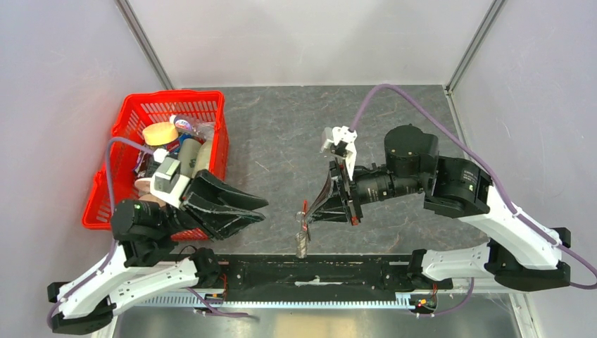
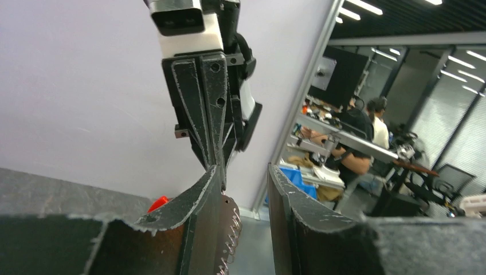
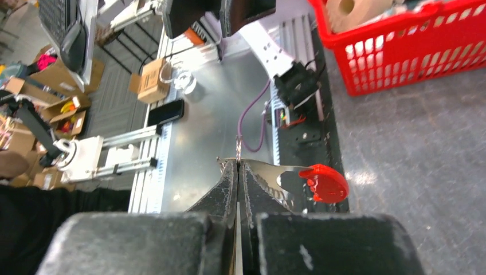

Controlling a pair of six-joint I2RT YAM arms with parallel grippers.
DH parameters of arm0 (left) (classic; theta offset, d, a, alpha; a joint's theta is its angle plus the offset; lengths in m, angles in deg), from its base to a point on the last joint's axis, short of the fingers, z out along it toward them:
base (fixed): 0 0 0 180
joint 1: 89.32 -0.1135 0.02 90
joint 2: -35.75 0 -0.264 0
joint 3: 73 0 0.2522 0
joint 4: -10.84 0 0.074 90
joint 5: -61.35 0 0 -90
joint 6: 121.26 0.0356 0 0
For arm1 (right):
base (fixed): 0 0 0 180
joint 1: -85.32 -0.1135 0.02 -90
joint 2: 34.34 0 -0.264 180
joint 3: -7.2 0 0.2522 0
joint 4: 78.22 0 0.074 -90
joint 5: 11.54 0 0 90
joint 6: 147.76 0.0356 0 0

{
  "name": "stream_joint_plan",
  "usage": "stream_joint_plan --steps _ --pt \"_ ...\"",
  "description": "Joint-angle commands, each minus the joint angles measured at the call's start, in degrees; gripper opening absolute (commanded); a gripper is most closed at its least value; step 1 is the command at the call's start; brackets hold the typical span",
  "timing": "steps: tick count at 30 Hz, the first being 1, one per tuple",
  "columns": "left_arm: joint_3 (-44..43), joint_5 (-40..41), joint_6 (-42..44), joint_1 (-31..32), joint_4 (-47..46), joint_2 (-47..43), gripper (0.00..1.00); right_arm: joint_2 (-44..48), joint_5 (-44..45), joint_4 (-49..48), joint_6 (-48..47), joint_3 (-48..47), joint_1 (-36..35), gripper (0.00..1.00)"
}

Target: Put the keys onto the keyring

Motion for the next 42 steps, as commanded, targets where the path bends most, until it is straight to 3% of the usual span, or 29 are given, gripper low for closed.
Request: stream_joint_plan --steps 1,13,31,42 --pt "-3.76 -6.76 1.55 -0.02 9.20 4.06 0.42 -1.29 -6.41 4.64 -1.97 -2.66 -0.19 0.00" --pt "-7.93 -14.49 2.45 -0.07 18.25 11.46 0.42 -4.14 -9.47 11.52 -4.98 -5.33 -0.19 0.00" --pt "-7.59 -17.05 2.49 -0.05 18.13 12.40 0.38 -7.68 -6.36 13.27 -6.18 -7.90 -0.18 0.00" --pt "-7.34 -17.70 3.12 -0.07 19.00 13.10 0.21 -8.28 -6.16 12.97 -6.04 -8.55 -0.19 0.00"
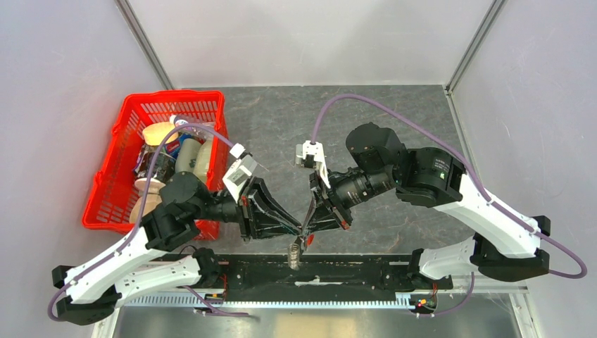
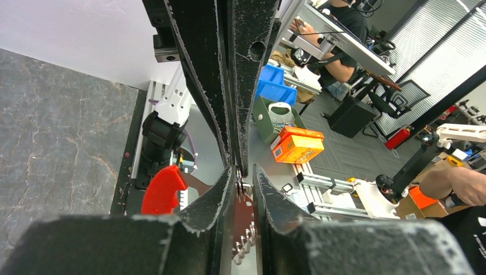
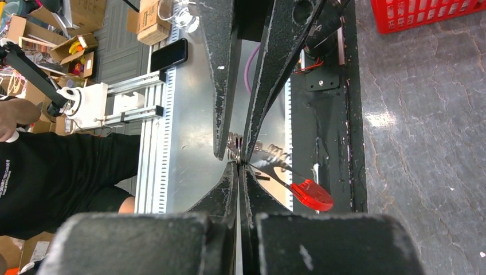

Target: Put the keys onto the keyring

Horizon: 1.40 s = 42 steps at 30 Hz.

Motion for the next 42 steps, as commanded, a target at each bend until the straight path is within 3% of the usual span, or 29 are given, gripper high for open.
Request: stream_joint_plan --steps 1,7,16,20,22,26,42 --pt "-1.59 -2.20 1.90 0.01 0.29 0.25 0.20 0.03 0.27 -1.74 -0.72 -2.47 -0.19 0.00" --pt "-1.60 -1.02 1.99 0.02 0.29 0.30 0.02 0.07 -0.09 -1.79 -0.91 -2.02 -0.18 0.00" --pt "0.32 1.89 2.62 0.03 -4.28 -1.14 0.02 1.12 -0.58 -3.27 -1.48 -0.47 -0.27 0.00" --pt "0.53 1.95 2.42 0.04 -7.70 -1.27 0.02 3.43 -0.27 -7.48 0.24 0.88 -0.22 0.18" --pt "0.57 1.83 2.34 0.00 -9.43 -1.34 0.02 4.58 0.79 -8.98 1.32 1.30 -0.23 0.33" --pt "0.79 1.30 1.86 0.04 -12.76 -1.82 0.02 7.58 2.90 -12.35 2.93 3.61 -0.26 0.43" --pt "1.27 1.64 0.11 0.02 -18.01 -1.90 0.02 7.80 3.09 -15.05 3.60 4.60 -0.27 0.43"
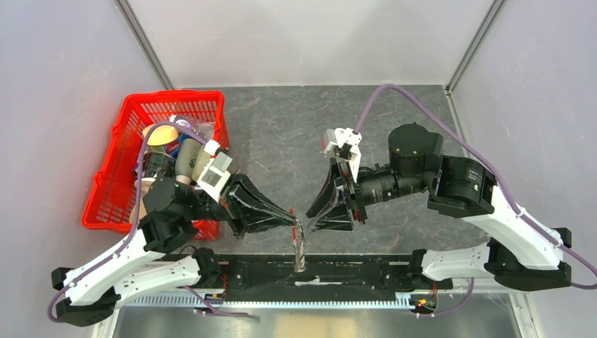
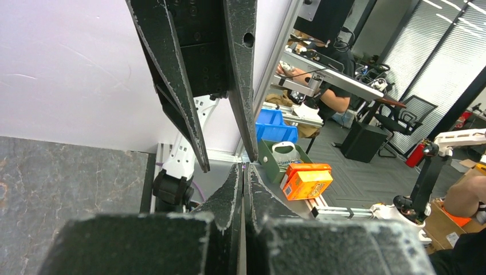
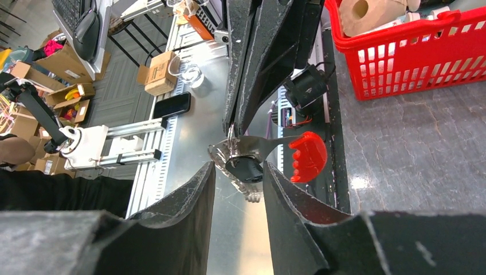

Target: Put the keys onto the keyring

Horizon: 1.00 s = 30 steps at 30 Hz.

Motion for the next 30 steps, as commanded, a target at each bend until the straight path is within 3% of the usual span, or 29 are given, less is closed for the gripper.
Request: stream_joint_plan --steps 1,22,30 --pt "0.31 0.35 -0.75 0.13 -4.42 -0.53 0.02 -0.44 0.11 -3.30 0.37 0.17 -0.16 0.43" --pt "1.17 5.33 -0.06 0.06 -5.20 -1.25 0.02 -0.50 -2.89 -4.38 0.56 1.51 -0.24 0.23" --pt "1.56 6.37 -0.23 0.08 -6.19 -1.33 0.02 -0.02 -2.17 -4.75 0.45 1.89 -0.20 0.02"
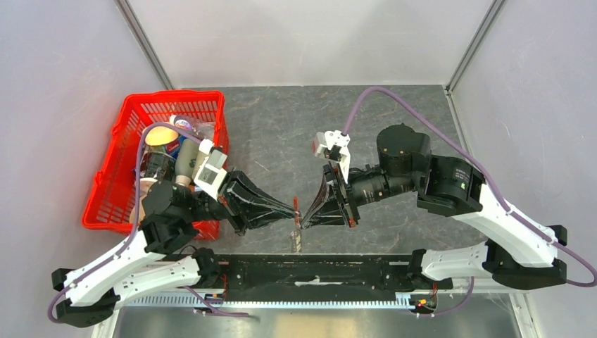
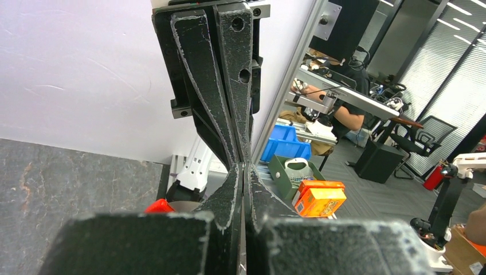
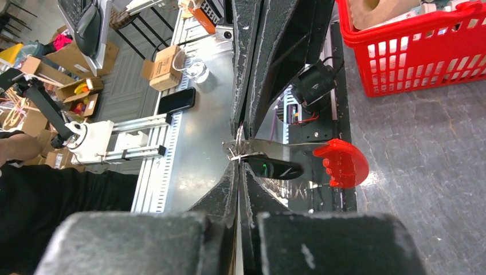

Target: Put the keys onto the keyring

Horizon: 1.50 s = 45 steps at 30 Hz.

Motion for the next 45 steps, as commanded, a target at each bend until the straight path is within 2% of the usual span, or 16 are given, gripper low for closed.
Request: stream_joint_plan --steps 1,7,17,26,45 --pt "0.08 1.46 -0.32 0.11 -4.06 -0.31 0.02 1.39 0.15 -2.78 -0.03 0.16 -0.19 0.00" --pt "1.38 2.32 -1.36 0.08 -7.18 -0.57 0.02 2.70 -0.23 -6.12 1.13 2.07 -0.34 0.00" --pt "5.79 4.39 -3.78 0.03 -20.19 -1.54 0.02 3.96 -2.99 -14.30 3.90 5.18 -0.69 0.00" --pt "6.60 4.95 -4.56 0.08 -27.04 -0.54 0.02 3.66 -3.65 -17.44 4.90 5.27 -1.17 0.00" --pt "6.61 7.61 -5.03 0.10 -33.05 1.39 0.02 2.33 -1.97 -18.04 4.42 4.12 -1.83 0.00"
